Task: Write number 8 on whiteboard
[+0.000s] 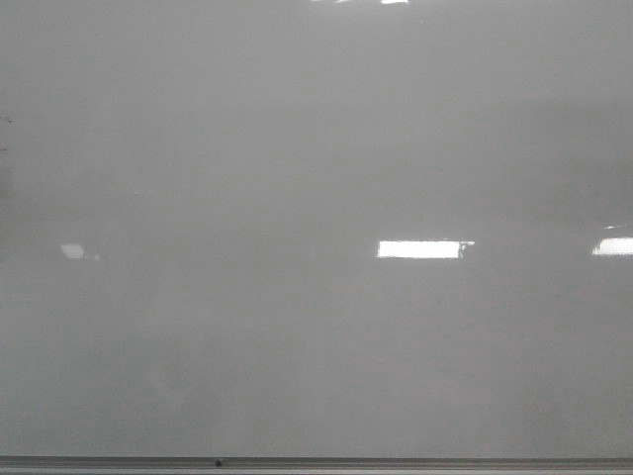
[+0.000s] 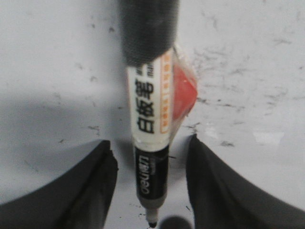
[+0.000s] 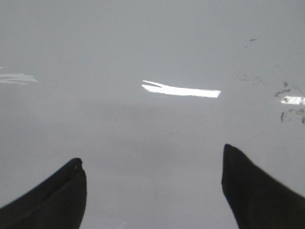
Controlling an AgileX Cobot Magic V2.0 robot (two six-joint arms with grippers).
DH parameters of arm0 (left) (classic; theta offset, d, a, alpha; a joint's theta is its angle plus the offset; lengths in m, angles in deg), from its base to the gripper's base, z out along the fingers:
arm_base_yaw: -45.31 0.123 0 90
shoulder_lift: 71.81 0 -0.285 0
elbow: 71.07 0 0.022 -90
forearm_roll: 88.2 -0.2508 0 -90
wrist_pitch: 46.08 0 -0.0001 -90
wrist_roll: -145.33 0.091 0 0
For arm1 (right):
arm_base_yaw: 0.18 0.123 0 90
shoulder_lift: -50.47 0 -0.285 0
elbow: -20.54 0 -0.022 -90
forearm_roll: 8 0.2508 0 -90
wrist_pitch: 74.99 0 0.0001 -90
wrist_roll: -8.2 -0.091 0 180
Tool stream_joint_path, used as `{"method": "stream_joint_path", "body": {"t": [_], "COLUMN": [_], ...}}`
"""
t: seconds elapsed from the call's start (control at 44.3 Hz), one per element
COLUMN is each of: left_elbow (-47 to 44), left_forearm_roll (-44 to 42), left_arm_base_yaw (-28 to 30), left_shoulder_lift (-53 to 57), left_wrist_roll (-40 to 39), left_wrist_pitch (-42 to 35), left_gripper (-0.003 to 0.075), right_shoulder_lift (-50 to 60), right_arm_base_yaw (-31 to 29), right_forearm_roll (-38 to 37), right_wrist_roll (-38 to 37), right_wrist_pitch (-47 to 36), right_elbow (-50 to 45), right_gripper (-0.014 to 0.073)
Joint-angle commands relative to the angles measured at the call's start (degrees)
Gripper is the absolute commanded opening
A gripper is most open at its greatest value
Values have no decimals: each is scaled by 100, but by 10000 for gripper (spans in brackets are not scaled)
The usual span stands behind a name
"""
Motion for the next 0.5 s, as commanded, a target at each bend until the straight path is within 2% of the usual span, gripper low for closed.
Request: {"method": "stream_joint_path", "body": {"t": [0.0, 0.113, 0.248, 0.361, 0.474], "left_elbow": [178, 178, 178, 186, 360], "left_forearm_roll": [-11, -11, -11, -11, -11], "left_arm_base_yaw": [-30, -30, -30, -30, -96], "left_shoulder_lift": [154, 154, 272, 602, 1036], "left_wrist_roll": [-54, -54, -54, -54, -54], "left_wrist_pitch": [-387, -345, -20, 558, 1538], "left_gripper": [207, 114, 43, 0, -19], "right_shoulder_lift": [-90, -90, -90, -90, -90], "right_arm_base_yaw": [1, 1, 1, 1, 1], "right_forearm_roll": [-14, -14, -14, -14, -14], "right_wrist_roll": [-5, -5, -5, -5, -5], "right_wrist_pitch": [-502, -502, -502, -502, -434], "right_elbow": [189, 189, 189, 189, 196], "right_gripper": [603, 603, 603, 603, 603]}}
